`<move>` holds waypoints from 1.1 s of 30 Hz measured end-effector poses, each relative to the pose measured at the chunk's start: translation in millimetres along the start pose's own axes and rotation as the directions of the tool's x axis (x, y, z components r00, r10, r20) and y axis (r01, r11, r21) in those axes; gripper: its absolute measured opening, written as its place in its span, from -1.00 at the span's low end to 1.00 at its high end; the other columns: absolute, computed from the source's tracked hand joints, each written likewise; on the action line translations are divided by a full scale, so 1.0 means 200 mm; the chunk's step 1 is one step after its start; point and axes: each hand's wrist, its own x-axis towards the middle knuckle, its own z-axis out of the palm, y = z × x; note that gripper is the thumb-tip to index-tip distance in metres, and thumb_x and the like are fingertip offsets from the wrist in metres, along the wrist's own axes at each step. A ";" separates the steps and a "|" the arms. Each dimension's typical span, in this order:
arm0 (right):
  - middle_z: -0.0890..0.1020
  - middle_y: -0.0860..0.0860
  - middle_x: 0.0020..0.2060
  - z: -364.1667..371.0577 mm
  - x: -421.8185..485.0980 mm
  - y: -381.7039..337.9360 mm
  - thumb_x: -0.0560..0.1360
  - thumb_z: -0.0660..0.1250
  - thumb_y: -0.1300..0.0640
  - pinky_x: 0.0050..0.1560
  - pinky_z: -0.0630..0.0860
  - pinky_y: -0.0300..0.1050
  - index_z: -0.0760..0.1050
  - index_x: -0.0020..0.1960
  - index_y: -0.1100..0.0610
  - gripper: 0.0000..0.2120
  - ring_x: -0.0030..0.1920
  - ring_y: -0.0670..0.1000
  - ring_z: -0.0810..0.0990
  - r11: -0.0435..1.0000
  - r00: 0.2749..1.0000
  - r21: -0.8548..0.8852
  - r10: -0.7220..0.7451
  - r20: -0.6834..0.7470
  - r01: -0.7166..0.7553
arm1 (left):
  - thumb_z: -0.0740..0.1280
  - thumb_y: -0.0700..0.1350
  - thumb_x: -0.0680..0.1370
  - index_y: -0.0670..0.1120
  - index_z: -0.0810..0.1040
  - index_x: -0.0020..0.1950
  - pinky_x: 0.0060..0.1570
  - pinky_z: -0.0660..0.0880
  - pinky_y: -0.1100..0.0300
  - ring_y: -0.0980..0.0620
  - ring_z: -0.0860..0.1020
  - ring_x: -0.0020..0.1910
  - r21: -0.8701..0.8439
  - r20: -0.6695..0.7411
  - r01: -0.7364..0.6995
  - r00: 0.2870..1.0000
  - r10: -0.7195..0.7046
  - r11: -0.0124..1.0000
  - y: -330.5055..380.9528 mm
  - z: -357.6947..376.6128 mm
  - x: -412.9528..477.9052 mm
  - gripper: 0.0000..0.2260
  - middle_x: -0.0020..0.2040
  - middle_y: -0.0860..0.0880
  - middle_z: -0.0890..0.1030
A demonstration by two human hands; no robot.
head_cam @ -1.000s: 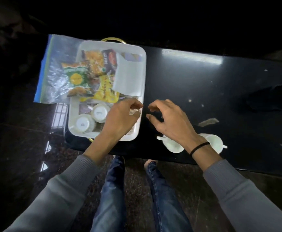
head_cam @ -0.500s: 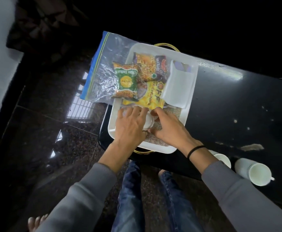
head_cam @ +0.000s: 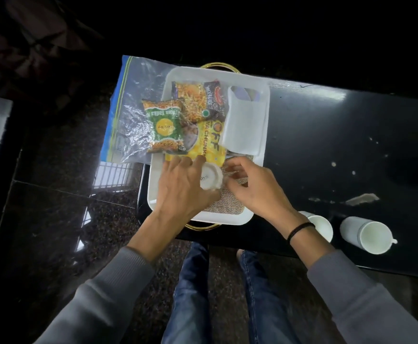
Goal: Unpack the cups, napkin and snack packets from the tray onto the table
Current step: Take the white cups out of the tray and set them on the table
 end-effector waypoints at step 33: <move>0.71 0.17 0.03 -0.56 -0.19 0.65 0.29 0.50 -0.21 -0.26 0.69 -0.11 0.55 0.07 0.20 -0.43 -0.11 0.15 0.78 0.602 0.788 0.663 0.615 -0.031 -0.445 | 0.32 -0.03 0.65 -0.11 0.61 0.29 -0.07 0.71 0.12 -0.02 0.74 -0.03 -0.761 0.482 0.464 0.872 -0.085 0.453 0.84 0.47 0.21 -0.73 0.04 -0.12 0.73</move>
